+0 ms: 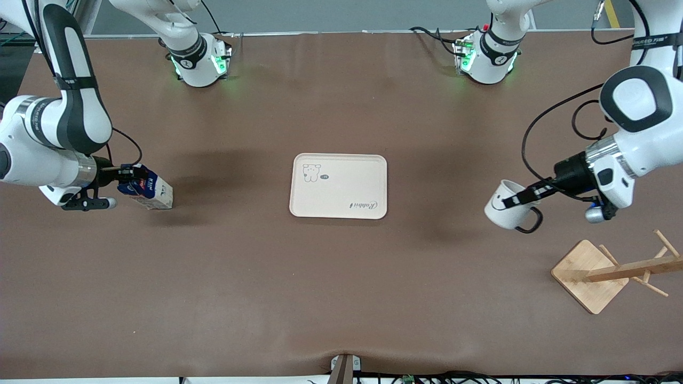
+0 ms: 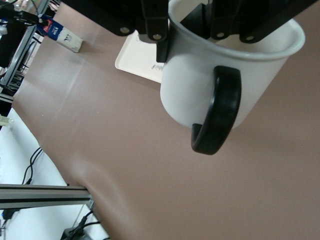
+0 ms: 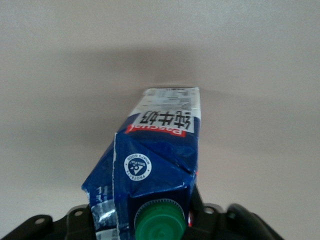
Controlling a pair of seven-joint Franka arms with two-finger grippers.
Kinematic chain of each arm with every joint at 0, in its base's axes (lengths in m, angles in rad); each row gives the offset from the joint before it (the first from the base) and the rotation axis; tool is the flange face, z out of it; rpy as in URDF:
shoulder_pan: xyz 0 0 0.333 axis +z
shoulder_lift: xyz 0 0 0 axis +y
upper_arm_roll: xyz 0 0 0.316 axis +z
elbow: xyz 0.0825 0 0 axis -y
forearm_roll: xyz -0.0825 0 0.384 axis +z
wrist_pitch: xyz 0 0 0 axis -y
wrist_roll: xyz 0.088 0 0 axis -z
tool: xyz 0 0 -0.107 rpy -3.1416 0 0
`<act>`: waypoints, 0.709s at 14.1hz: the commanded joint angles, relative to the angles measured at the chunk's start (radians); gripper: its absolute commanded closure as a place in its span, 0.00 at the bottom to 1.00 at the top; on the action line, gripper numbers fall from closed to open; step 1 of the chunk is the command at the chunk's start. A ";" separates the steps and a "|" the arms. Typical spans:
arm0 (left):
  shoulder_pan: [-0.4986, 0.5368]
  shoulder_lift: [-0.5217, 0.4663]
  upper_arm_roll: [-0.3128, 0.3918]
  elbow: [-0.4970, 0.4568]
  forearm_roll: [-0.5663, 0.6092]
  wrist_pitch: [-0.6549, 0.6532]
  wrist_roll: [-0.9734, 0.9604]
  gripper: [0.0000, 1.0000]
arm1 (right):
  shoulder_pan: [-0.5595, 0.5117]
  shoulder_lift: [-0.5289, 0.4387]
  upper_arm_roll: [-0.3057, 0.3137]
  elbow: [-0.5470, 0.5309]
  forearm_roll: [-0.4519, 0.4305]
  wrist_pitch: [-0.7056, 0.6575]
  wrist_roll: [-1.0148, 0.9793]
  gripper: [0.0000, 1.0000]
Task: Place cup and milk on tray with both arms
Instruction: 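Lift the mug off the stand with the left gripper toward the tray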
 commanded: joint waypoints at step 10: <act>-0.278 0.093 -0.016 0.015 0.016 0.134 -0.681 1.00 | -0.033 -0.023 -0.005 0.164 -0.020 -0.204 0.015 1.00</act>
